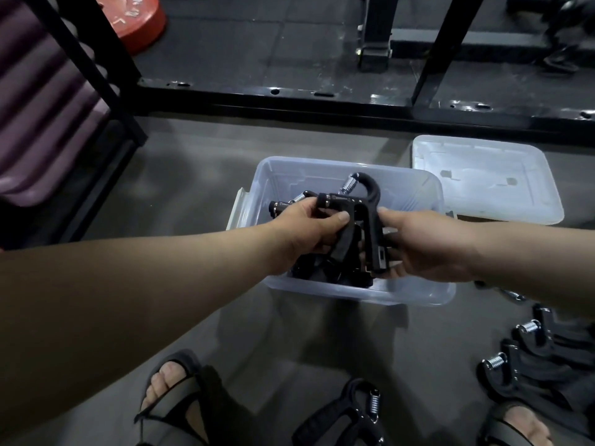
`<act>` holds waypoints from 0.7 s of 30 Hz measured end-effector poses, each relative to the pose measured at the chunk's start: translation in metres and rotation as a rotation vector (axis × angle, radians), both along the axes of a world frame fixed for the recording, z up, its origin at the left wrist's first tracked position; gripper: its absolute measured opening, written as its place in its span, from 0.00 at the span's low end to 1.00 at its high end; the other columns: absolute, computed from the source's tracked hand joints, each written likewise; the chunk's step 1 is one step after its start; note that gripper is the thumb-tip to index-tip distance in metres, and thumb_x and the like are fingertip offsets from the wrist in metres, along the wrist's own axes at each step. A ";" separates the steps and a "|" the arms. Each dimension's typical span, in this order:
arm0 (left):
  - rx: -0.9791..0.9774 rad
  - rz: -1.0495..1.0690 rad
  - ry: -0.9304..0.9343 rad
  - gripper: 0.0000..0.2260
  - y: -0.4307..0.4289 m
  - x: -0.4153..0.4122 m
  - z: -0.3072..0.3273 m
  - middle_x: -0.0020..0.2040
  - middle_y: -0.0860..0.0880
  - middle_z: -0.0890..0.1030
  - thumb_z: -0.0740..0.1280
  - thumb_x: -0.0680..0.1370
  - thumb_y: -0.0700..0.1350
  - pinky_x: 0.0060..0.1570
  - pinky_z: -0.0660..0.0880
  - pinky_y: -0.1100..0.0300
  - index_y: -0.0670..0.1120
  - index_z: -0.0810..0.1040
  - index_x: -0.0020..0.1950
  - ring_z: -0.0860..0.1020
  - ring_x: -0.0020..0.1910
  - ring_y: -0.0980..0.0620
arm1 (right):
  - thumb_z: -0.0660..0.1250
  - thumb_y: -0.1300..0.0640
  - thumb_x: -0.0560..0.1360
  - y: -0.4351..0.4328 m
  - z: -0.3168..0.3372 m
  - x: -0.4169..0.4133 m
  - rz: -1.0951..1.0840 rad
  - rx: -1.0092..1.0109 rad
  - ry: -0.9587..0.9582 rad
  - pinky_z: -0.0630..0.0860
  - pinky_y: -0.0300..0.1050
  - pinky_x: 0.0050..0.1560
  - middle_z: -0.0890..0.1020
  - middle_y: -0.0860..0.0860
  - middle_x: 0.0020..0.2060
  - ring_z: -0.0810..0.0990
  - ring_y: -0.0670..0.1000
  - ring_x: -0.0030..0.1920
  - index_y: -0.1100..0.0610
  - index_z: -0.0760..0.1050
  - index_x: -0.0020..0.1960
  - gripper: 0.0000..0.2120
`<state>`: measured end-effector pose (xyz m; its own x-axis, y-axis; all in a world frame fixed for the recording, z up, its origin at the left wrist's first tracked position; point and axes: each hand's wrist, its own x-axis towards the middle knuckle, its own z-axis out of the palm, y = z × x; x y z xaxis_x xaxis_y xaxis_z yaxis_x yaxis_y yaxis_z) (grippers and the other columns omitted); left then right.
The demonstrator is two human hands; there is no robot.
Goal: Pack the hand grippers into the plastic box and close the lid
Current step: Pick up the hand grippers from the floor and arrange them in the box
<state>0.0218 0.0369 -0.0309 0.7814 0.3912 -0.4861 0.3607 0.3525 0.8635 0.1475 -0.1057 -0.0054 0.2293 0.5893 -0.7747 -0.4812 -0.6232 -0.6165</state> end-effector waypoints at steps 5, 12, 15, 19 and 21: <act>0.188 -0.084 0.159 0.05 -0.006 0.003 -0.005 0.36 0.47 0.81 0.68 0.79 0.44 0.29 0.77 0.58 0.43 0.79 0.49 0.77 0.29 0.52 | 0.61 0.59 0.82 -0.001 -0.014 -0.005 0.084 -0.016 -0.238 0.81 0.60 0.50 0.80 0.60 0.46 0.80 0.58 0.44 0.64 0.73 0.61 0.11; 0.941 -0.158 0.368 0.07 0.005 -0.028 -0.014 0.47 0.52 0.82 0.61 0.76 0.49 0.51 0.78 0.51 0.56 0.77 0.51 0.80 0.46 0.48 | 0.58 0.62 0.83 0.013 -0.026 0.000 -0.042 -0.161 -0.303 0.81 0.46 0.31 0.76 0.61 0.42 0.77 0.56 0.35 0.63 0.72 0.50 0.07; 0.972 -0.168 0.401 0.08 0.007 -0.031 -0.013 0.51 0.52 0.81 0.60 0.78 0.49 0.53 0.76 0.51 0.56 0.75 0.55 0.78 0.50 0.47 | 0.57 0.64 0.82 0.025 -0.027 0.000 -0.031 -0.160 -0.318 0.80 0.46 0.34 0.75 0.60 0.38 0.76 0.54 0.32 0.63 0.73 0.46 0.09; 1.044 -0.238 0.400 0.11 0.002 -0.031 -0.011 0.56 0.53 0.79 0.58 0.79 0.49 0.52 0.72 0.56 0.55 0.73 0.60 0.77 0.53 0.48 | 0.55 0.52 0.81 0.035 -0.028 0.008 0.357 -0.315 -0.648 0.80 0.45 0.37 0.79 0.59 0.37 0.79 0.55 0.31 0.62 0.73 0.45 0.16; 1.063 -0.274 0.398 0.12 -0.001 -0.031 -0.012 0.57 0.53 0.78 0.58 0.79 0.49 0.51 0.71 0.56 0.54 0.73 0.61 0.77 0.54 0.49 | 0.54 0.43 0.79 0.037 -0.028 0.012 0.547 -0.384 -0.806 0.78 0.47 0.37 0.80 0.60 0.38 0.78 0.58 0.32 0.63 0.72 0.48 0.22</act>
